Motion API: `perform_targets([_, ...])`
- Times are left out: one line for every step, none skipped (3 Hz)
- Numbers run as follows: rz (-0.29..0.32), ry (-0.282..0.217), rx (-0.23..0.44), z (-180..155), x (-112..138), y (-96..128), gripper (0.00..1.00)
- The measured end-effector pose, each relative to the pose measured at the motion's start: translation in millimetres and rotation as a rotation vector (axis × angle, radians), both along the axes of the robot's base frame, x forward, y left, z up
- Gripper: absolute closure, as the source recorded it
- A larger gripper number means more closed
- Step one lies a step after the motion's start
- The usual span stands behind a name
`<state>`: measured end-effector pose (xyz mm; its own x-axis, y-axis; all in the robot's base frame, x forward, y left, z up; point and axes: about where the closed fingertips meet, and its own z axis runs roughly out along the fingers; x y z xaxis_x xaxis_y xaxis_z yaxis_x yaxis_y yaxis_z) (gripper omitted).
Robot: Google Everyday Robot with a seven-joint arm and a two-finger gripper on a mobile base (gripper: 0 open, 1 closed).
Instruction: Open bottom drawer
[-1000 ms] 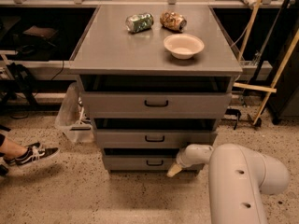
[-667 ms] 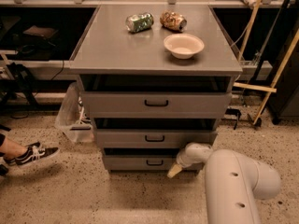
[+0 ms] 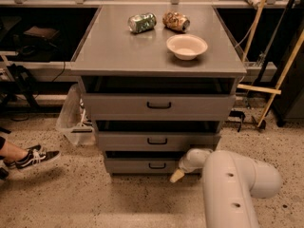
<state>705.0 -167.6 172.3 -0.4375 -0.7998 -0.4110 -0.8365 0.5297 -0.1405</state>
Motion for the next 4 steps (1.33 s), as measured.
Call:
perform_targets([-0.042, 0.008, -0.045, -22.5, 0.5, -3.6, 0.00])
perform_targets([-0.041, 0.008, -0.045, -22.7, 0.4, -3.6, 0.00])
perform_targets([-0.041, 0.008, -0.045, -22.8, 0.3, -3.5, 0.19])
perform_targets([-0.041, 0.008, -0.045, -22.8, 0.3, -3.5, 0.42])
